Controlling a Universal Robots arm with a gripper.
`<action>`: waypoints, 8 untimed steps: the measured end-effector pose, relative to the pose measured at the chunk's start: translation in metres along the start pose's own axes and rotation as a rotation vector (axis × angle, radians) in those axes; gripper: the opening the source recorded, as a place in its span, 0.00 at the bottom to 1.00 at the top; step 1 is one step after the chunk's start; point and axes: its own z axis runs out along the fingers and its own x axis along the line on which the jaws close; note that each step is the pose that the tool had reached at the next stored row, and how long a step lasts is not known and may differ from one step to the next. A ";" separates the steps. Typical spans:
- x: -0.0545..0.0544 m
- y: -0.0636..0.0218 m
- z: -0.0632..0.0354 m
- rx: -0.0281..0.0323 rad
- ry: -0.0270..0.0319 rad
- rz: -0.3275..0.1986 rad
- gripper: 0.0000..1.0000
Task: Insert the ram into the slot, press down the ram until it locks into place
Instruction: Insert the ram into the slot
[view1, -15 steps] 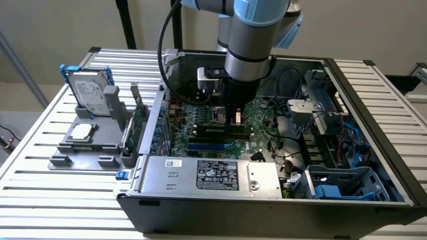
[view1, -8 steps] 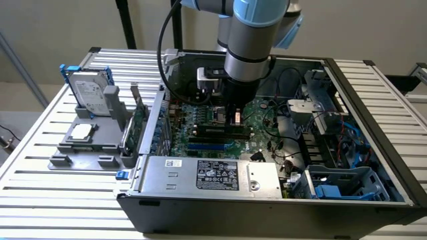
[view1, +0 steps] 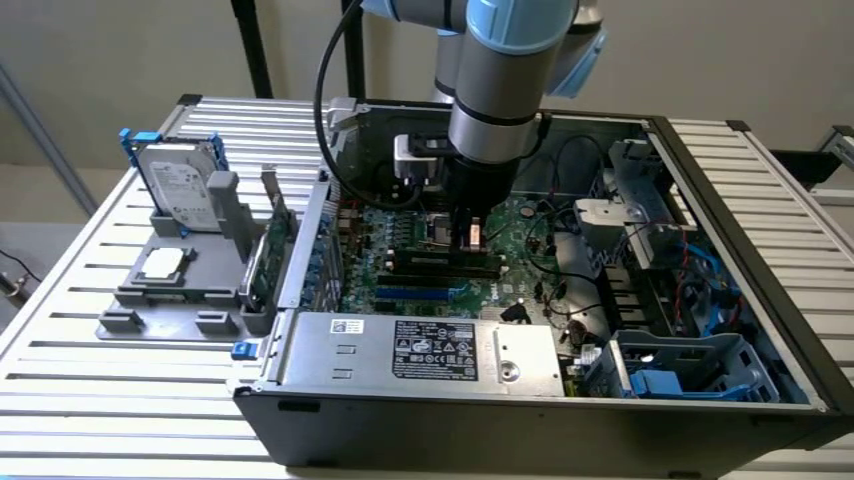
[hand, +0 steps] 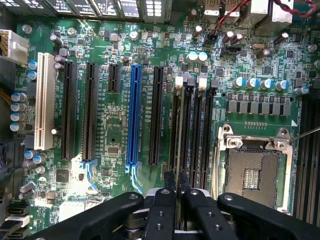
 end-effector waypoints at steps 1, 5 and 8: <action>0.000 0.0000 0.0001 -0.0009 -0.0001 0.000 0.14; 0.000 -0.0004 -0.0001 -0.0054 -0.0002 0.000 0.14; 0.000 -0.0008 -0.0002 -0.0075 0.0004 -0.001 0.14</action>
